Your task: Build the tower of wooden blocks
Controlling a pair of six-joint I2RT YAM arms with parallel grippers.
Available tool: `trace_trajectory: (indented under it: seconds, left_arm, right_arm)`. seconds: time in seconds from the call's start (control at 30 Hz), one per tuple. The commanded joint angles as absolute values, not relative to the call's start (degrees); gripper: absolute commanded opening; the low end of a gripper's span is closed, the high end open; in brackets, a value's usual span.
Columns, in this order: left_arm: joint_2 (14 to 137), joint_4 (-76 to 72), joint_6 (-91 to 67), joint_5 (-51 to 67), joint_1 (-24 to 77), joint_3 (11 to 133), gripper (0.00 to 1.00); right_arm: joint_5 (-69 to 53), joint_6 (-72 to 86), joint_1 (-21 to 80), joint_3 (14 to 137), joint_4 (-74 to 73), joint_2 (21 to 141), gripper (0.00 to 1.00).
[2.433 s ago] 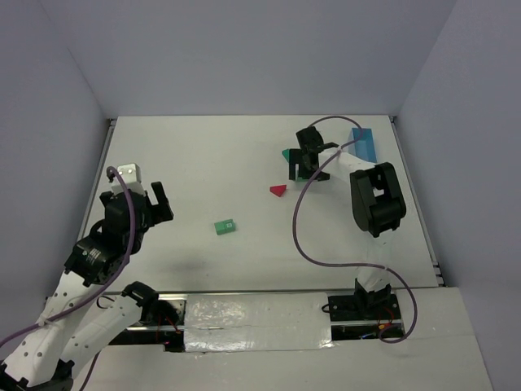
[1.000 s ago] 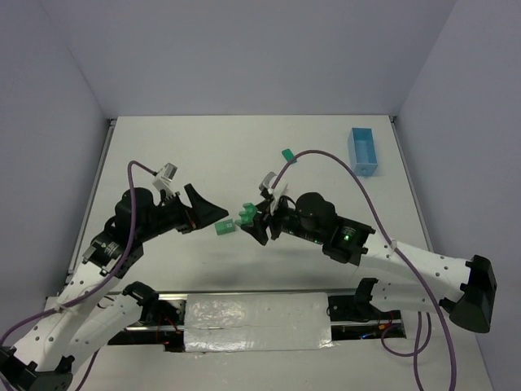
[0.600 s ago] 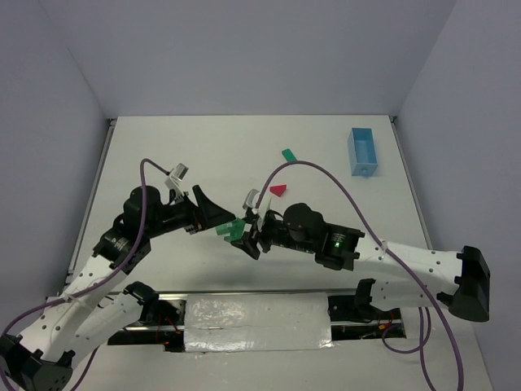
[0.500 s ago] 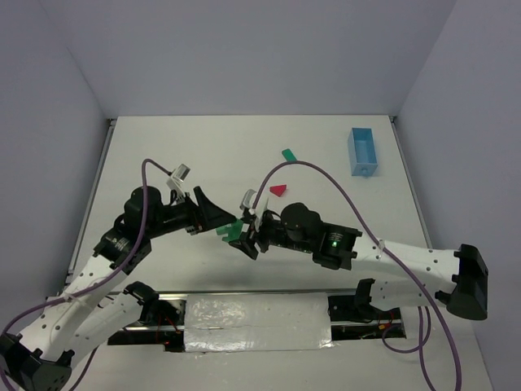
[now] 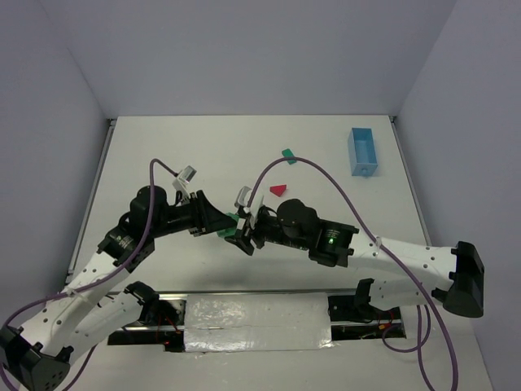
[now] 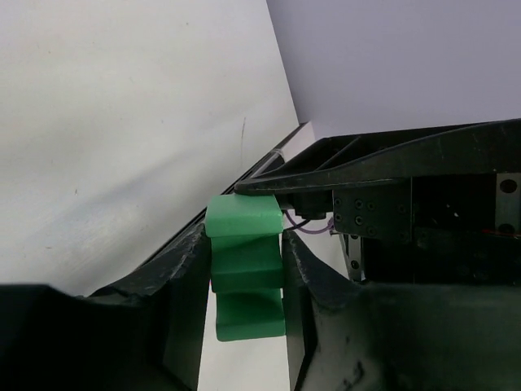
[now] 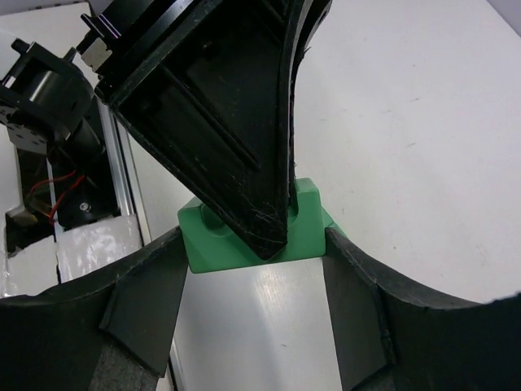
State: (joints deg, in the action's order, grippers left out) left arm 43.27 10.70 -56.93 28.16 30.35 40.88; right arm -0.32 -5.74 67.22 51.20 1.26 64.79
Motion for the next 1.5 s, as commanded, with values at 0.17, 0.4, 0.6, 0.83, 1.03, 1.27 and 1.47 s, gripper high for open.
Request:
trace_trajectory:
  seconds: [0.17,0.4,0.6,0.83,1.03,1.27,1.47]
  left_arm:
    - [42.02,8.35,-52.03,26.72,30.76,43.07,0.00]
    - [33.95,2.04,-50.46,21.01,30.76,40.09,0.00]
    - [24.98,-16.41,-45.54,19.51,30.76,31.13,0.00]
    - [19.69,-33.47,-31.57,23.72,30.85,24.27,0.00]
    - [22.32,-50.59,-26.80,31.27,30.94,19.96,0.00]
    - [25.93,-60.64,-28.21,38.23,30.85,19.16,0.00]
    - [25.57,-57.04,-27.25,38.32,31.02,19.69,0.00]
  right_arm:
    - [-2.11,-4.14,67.68,50.02,7.90,62.85,0.71]
    - [-0.09,15.67,66.01,49.21,6.61,58.19,1.00]
    - [-1.91,44.07,63.82,48.17,5.27,53.89,1.00]
    - [-6.59,80.98,59.50,35.08,22.31,50.80,1.00]
    - [-8.87,88.23,59.68,38.14,29.51,55.89,1.00]
    - [-10.72,93.17,60.90,37.87,43.60,61.25,1.00]
    - [-11.25,91.67,61.87,40.34,43.51,62.58,1.00]
